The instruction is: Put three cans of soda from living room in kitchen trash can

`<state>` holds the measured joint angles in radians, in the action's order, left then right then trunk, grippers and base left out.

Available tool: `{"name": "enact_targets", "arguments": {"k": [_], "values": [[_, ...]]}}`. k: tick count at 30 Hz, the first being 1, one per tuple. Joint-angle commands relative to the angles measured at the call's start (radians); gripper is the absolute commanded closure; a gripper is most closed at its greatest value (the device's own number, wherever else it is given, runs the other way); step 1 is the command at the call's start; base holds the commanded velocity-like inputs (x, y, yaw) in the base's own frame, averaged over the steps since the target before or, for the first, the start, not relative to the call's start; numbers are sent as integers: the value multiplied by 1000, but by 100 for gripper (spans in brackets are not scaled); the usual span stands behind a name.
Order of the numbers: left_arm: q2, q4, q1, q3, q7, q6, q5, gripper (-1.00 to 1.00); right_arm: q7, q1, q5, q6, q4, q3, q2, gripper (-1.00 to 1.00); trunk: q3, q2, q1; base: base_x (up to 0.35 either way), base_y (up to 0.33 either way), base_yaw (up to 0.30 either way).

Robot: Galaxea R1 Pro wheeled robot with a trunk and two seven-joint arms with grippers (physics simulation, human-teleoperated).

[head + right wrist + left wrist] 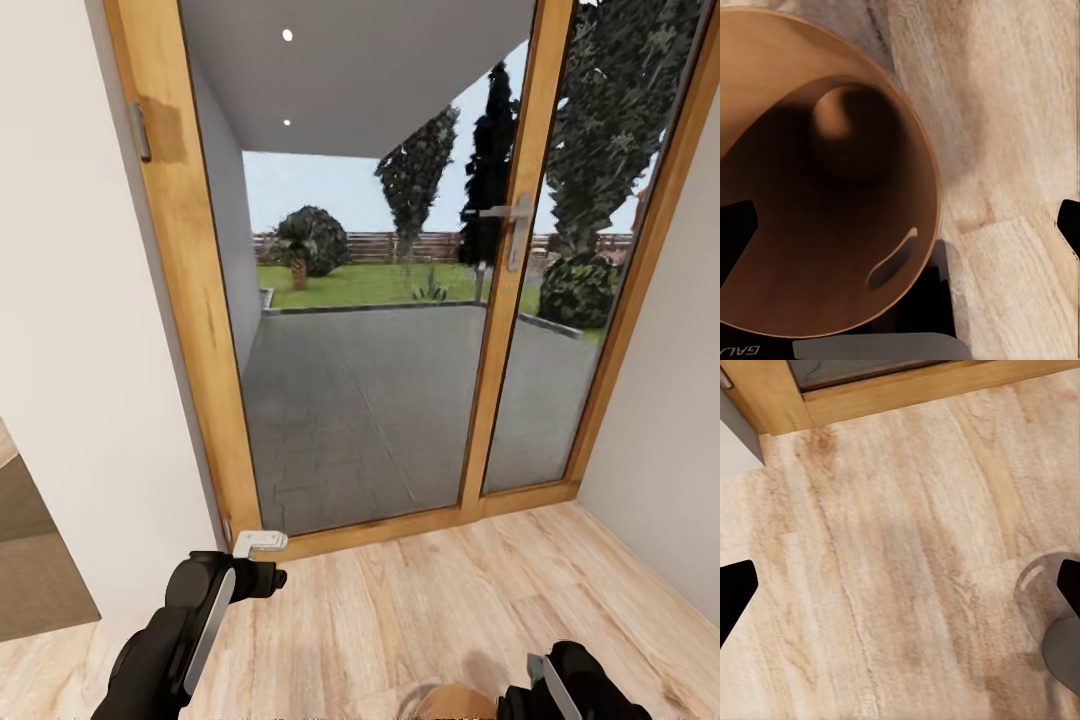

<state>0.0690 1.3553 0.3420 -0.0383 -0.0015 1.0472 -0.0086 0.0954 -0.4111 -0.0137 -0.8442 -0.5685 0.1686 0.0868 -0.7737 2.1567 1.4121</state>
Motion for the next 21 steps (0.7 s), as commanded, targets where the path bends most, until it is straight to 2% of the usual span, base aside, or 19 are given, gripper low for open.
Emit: {"name": "enact_targets", "arguments": {"k": [1, 6, 14, 21], "values": [[0, 0, 0, 0, 0, 0, 0, -100, 1, 0, 1, 0, 0, 0, 4, -100, -3, 7, 4, 0, 0, 0], [0, 0, 0, 0, 0, 0, -1, -100, 4, 1, 6, 1, 2, 2, 27, -100, -19, 42, 23, 0, 0, 0], [0, 3, 0, 0, 0, 0, -1, -100, 4, 1, 6, 1, 5, 0, 29, -100, -44, 98, 54, 0, 0, 0], [-1, 5, 0, -1, 0, 0, 1, -100, 3, 1, 4, 1, 9, -4, 28, -100, -44, 98, 54, 0, 0, 0]]}}
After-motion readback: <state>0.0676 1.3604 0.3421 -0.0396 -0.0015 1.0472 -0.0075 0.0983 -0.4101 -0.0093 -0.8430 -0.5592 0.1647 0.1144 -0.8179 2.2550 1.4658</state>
